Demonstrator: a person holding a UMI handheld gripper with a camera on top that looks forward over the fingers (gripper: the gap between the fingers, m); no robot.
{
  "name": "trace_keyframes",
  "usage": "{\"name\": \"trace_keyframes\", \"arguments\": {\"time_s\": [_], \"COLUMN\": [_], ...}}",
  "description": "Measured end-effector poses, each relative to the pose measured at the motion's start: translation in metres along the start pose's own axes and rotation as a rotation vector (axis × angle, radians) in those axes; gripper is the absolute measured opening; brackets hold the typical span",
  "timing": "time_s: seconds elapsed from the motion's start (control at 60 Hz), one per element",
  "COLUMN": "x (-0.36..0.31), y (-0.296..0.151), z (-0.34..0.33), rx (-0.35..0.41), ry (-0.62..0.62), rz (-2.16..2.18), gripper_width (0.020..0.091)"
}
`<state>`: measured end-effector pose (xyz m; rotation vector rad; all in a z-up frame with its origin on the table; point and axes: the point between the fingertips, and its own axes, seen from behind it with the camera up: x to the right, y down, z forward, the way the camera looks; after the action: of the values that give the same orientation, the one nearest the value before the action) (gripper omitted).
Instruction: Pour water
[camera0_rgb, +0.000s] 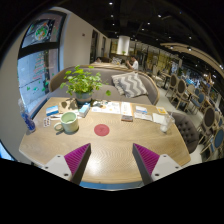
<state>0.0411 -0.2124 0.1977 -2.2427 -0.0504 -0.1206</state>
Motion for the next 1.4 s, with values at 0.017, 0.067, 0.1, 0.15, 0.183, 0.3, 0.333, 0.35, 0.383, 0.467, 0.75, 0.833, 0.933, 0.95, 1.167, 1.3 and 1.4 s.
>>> {"name": "trace_keyframes", "arguments": {"time_s": [0.017, 0.067, 0.1, 0.15, 0.183, 0.3, 0.333, 0.35, 0.383, 0.467, 0.75, 0.833, 0.933, 0.95, 1.167, 1.3, 1.4], "x": [-0.001, -0.012, -0.020, -0.030, -0.042, -0.089, -0.104, -0.113, -0.132, -0.181, -0.384, -0.436, -0.487, -0.495, -0.546, -0.555, -0.558], "y": [0.001, 0.005, 0.008, 0.013, 0.017, 0.037, 0.043, 0.046, 0.052, 0.062, 0.041, 0.025, -0.004, -0.009, -0.060, -0.072, -0.075], "z": [0.000, 0.001, 0.001, -0.001, 0.000, -0.003, -0.004, -0.005, -0.006, -0.007, 0.012, 0.033, 0.061, 0.066, 0.131, 0.160, 0.171], "rx": [-0.002, -0.008, -0.012, -0.019, -0.022, -0.046, -0.051, -0.055, -0.060, -0.059, 0.053, 0.086, 0.143, 0.155, 0.249, 0.260, 0.283], "ry": [-0.001, -0.001, 0.002, 0.004, 0.005, -0.010, -0.020, -0.027, -0.041, -0.073, -0.289, -0.331, -0.353, -0.354, -0.294, -0.260, -0.249], "rz": [0.000, -0.001, -0.004, -0.010, -0.013, -0.017, -0.017, -0.017, -0.020, -0.030, -0.030, -0.035, -0.038, -0.040, -0.029, -0.013, -0.024], "gripper_width": [0.0858, 0.0860, 0.0857, 0.0858, 0.0858, 0.0860, 0.0860, 0.0859, 0.0860, 0.0858, 0.0859, 0.0861, 0.0859, 0.0861, 0.0836, 0.0654, 0.0528]}}
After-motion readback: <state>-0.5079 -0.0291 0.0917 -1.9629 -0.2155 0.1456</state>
